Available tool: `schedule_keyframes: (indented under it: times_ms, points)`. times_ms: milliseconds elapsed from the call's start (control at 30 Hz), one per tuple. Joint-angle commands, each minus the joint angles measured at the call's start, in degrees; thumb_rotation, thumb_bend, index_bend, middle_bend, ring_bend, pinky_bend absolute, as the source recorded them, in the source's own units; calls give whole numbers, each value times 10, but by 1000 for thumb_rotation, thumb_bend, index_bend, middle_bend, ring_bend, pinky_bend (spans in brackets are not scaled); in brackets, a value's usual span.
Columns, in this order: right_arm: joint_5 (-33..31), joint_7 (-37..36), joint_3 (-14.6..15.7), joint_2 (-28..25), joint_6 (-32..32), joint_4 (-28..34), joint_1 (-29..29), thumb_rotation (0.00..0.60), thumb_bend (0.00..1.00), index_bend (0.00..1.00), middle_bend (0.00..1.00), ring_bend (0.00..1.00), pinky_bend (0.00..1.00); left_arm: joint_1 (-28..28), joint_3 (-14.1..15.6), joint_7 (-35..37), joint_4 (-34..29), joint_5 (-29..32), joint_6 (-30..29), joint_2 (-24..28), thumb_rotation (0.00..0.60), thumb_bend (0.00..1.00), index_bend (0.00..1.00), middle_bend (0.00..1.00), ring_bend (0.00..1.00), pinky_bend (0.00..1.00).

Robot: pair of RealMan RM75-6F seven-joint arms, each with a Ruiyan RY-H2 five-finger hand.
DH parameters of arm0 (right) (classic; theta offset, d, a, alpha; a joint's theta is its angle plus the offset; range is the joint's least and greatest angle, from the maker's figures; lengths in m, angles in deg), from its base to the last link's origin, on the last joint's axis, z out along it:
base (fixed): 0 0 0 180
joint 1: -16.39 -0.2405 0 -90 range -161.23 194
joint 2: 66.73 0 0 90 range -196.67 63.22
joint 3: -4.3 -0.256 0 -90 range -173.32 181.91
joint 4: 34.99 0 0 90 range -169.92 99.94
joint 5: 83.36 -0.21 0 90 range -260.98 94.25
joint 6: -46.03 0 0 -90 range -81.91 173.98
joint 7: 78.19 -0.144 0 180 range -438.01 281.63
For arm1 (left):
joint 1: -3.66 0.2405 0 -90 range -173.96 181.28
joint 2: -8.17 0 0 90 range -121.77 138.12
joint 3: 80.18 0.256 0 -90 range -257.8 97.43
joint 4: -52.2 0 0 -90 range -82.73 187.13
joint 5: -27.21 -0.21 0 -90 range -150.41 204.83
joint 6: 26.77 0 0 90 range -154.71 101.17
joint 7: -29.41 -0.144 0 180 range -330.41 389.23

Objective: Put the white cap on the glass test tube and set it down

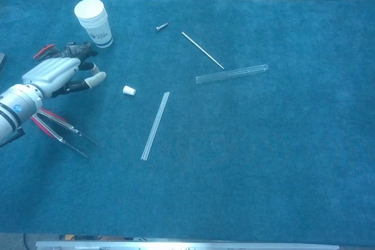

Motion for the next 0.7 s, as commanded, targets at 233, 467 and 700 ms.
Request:
schedule_keyframes:
  times_ms: [233, 467, 700]
  points:
    - [2, -12, 0, -9, 5, -1, 5, 600, 299, 264, 202, 42, 221, -7, 2, -29, -1, 21, -13, -26, 0, 246, 322, 0, 0, 17]
    - [3, -22, 2, -19, 10, -2, 12, 600, 300, 264, 202, 42, 221, -12, 4, -34, 7, 31, -11, -44, 0, 246, 322, 0, 0, 16]
    - [6, -30, 3, -25, 14, -2, 17, 600, 300, 264, 202, 42, 221, -17, 4, -35, 14, 37, -12, -56, 0, 246, 325, 0, 0, 16]
